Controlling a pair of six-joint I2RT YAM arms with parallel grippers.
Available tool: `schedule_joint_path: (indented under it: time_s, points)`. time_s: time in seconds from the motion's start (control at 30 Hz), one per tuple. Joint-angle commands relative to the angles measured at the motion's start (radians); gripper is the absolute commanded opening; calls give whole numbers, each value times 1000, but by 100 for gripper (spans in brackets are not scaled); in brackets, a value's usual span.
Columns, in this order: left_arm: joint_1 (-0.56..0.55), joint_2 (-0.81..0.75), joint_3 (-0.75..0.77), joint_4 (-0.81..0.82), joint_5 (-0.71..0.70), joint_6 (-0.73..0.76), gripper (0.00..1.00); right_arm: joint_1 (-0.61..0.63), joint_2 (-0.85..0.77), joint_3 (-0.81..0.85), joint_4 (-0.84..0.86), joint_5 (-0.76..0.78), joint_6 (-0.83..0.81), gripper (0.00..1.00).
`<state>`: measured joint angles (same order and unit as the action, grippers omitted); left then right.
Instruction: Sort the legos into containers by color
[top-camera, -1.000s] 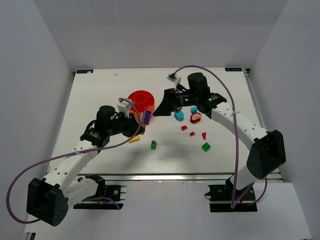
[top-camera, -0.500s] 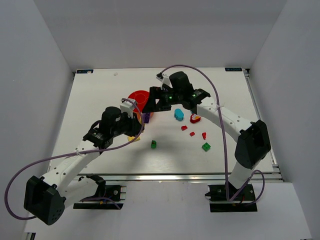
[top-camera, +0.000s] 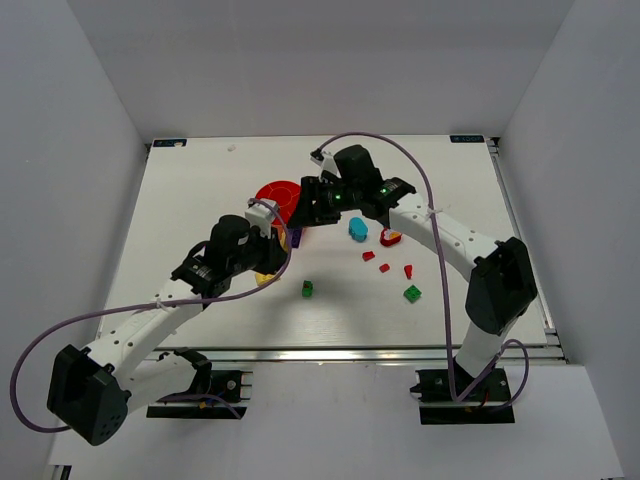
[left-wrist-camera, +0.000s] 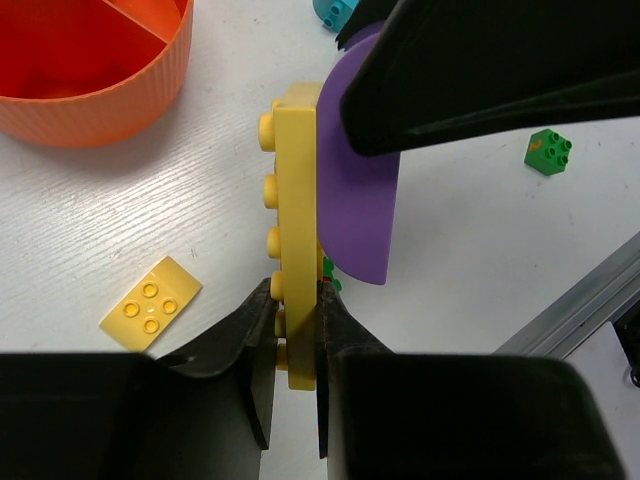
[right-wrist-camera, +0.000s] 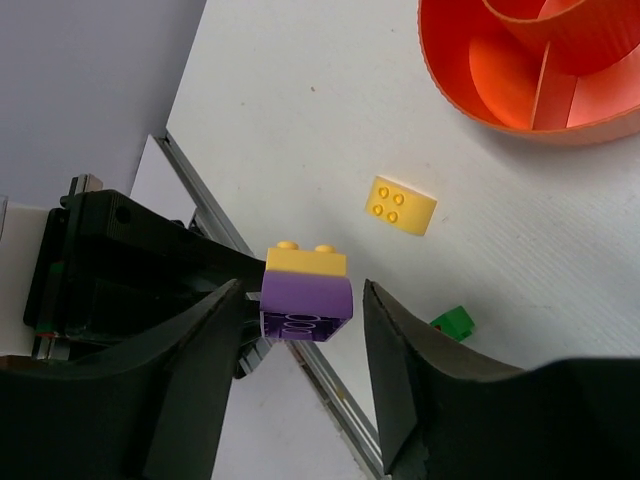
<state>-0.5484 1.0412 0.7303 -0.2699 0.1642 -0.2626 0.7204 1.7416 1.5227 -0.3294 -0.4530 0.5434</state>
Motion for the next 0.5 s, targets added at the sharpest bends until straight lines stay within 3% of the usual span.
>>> schedule_joint_path:
  time_s: [0.0,0.17,0.27,0.33,0.47]
  points:
    - [-12,-9,35,0,-28,0,0,10,13,48,12,-24,1,58]
    - [-21,-15,32,-5,-45,-3,0,11,18,42,10,-27,3,55]
    - [-30,-17,26,-3,-58,-6,0,8,15,36,18,-38,7,36]
    - [-30,-17,26,-6,-74,-6,0,8,12,40,15,-38,1,19]
    - [-30,-6,26,-17,-123,-4,0,2,-5,62,-10,-24,-32,0]
